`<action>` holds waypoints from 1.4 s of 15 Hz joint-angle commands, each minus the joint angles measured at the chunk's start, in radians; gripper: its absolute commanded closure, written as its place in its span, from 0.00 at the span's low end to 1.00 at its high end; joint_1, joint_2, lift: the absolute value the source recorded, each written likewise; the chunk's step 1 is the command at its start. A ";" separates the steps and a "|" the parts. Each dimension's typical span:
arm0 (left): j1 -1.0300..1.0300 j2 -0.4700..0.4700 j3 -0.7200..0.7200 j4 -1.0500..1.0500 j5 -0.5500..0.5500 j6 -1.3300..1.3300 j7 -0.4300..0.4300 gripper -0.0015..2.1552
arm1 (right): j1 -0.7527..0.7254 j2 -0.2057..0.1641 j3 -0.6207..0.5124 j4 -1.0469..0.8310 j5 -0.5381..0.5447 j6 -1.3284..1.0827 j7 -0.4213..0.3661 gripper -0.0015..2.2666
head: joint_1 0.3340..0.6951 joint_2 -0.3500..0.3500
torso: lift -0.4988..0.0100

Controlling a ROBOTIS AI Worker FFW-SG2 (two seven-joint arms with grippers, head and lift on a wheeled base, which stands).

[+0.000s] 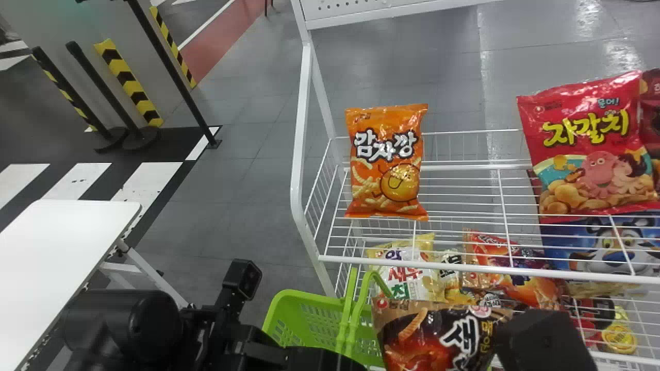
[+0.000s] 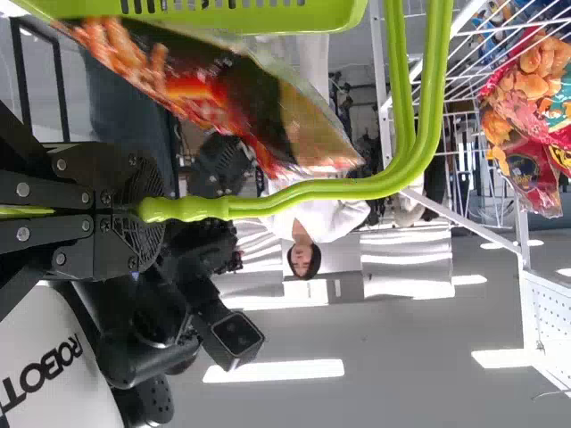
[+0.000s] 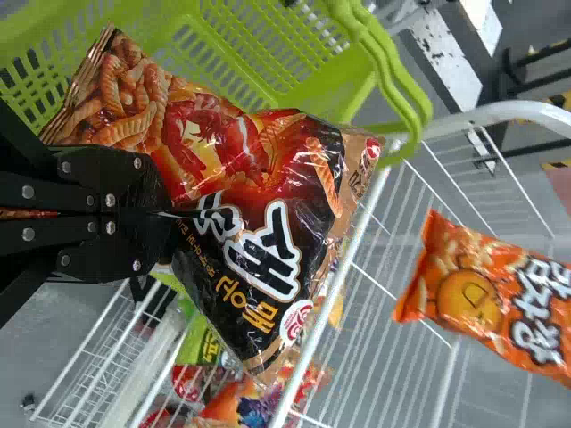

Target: Hold basket handle with left hand then pick spicy shrimp crackers with right hand and place into basket

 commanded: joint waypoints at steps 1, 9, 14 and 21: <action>0.002 0.000 0.000 0.000 0.000 0.001 -0.002 0.99 | -0.001 -0.001 0.031 0.019 -0.003 0.002 0.003 0.81 | 1.00 1.00 | 0.97; 0.009 0.000 0.005 -0.002 0.002 0.001 -0.008 0.99 | -0.001 -0.002 0.011 0.019 0.011 0.002 -0.002 0.02 | 1.00 1.00 | 0.97; 0.015 0.000 0.011 0.000 0.002 0.001 -0.010 0.99 | -0.001 0.001 -0.107 0.019 0.010 0.002 -0.036 0.03 | 1.00 1.00 | 0.97; 0.018 -0.002 0.009 0.000 0.000 0.001 -0.008 0.99 | 0.056 0.021 -0.393 0.098 -0.064 0.002 -0.066 0.03 | 1.00 0.76 | 0.97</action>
